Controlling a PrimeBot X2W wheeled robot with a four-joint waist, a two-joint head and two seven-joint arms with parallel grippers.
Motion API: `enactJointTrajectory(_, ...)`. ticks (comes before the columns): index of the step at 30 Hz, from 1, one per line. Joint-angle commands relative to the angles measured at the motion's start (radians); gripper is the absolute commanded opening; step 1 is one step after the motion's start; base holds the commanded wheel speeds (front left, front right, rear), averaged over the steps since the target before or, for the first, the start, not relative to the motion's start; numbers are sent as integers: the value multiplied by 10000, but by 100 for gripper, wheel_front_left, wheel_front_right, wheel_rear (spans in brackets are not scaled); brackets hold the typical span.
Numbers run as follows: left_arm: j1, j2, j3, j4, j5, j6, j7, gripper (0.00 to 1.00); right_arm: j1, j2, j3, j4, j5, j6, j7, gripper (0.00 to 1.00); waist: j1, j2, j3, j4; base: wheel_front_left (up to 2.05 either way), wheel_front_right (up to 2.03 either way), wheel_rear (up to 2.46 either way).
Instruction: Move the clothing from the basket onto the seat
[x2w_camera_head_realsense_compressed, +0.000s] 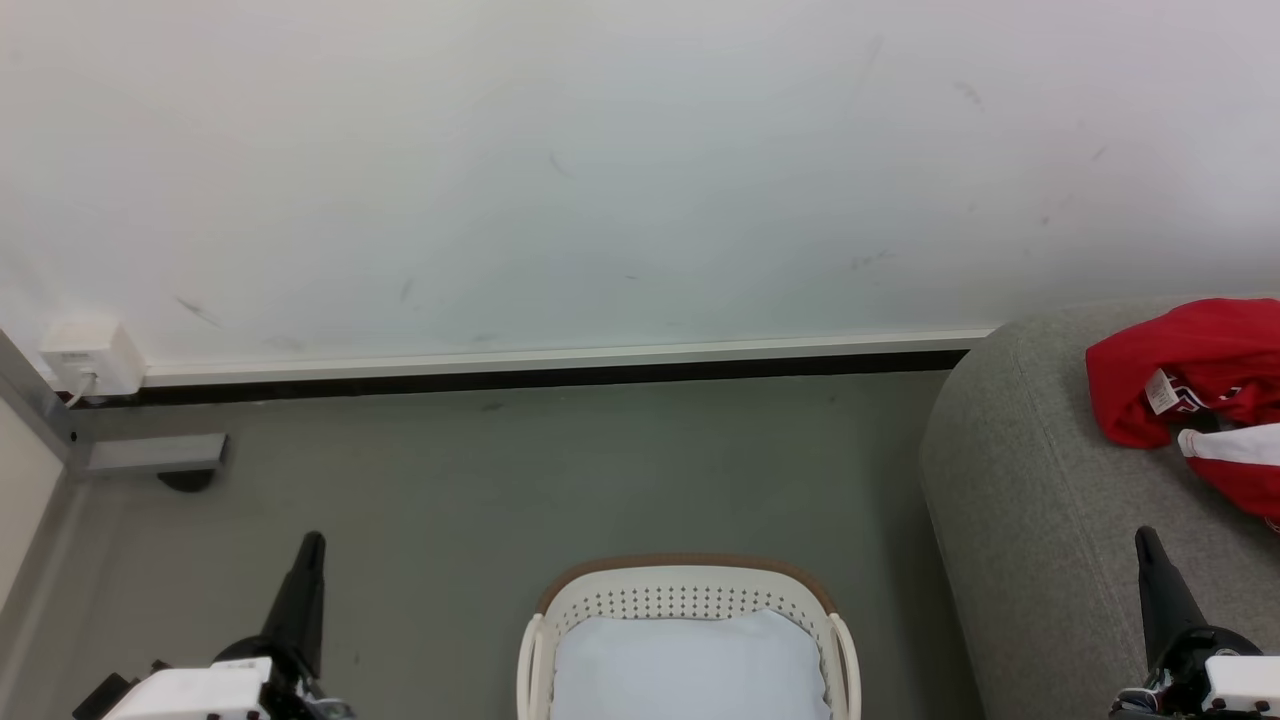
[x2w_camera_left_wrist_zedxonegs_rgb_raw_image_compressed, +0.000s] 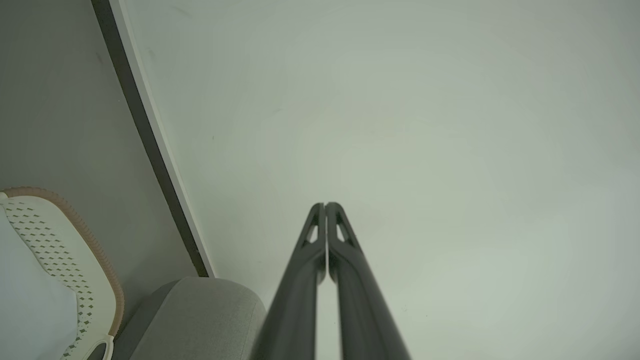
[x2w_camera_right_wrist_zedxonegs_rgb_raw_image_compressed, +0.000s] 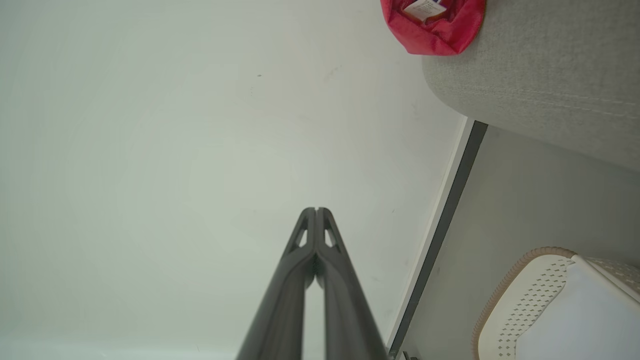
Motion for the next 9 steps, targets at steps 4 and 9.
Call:
enactJointTrajectory(4,-59,16,24,-16,-124,-50,45,0,-52,-60,-34,-57,5,-24,41,0,0,-1,0,0,0,0,0)
enactJointTrajectory(9,-59,16,23,-19,-124,-50,45,0,-52,-60,-34,-57,5,-24,41,0,0,-1,0,0,0,0,0)
